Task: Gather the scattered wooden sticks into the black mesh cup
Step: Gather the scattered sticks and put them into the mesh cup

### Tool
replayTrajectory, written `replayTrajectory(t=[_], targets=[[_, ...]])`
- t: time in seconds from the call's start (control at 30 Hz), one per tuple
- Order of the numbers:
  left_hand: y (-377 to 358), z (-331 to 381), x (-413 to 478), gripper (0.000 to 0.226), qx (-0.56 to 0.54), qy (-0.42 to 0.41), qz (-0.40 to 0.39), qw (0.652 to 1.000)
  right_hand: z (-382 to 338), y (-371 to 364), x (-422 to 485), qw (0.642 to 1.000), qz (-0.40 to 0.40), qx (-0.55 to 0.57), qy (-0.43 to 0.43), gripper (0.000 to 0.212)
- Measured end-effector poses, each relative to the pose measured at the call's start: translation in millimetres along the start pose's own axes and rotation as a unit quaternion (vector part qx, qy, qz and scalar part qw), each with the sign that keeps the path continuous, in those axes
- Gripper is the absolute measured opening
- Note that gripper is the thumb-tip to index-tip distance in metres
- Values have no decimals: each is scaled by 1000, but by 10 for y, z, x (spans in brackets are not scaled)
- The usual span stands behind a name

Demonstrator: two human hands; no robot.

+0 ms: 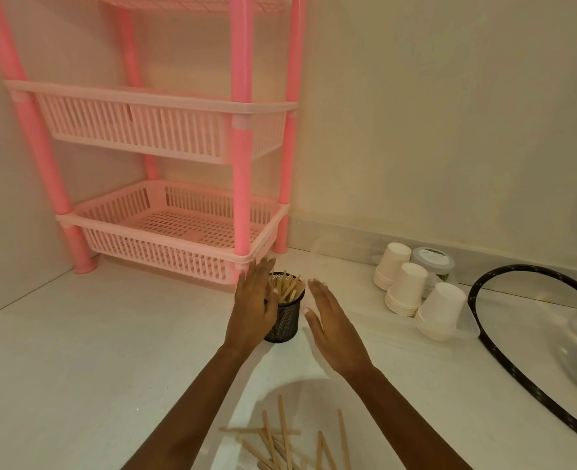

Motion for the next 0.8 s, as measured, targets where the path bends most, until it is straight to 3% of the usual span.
replayTrajectory(t=[0.13,0.33,0.53,0.8], targets=[[28,101,-147,50,33,-57,-10,998,130,104,-341,999,-23,8,-48,47],[-64,246,-792,41,59,-194,-161,966,332,271,-942,994,-46,-27,-97,41],[-216,-41,-1357,52,75,-144,-386,908,425,291,-1422,981,-79,-65,-165,50],[-198,-19,-1571,67,46,-111,-490,864,237,152,-1746,952,-159,-156,-211,81]])
Point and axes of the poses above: each hand's wrist, its own x-axis towards the middle knuckle, its own y-axis out of the back of the hand, z = x × y, the point moved 9 cm from there along x, towards the middle knuckle, and after that the axes turned 11 degrees about z, right-handed, at the moved point
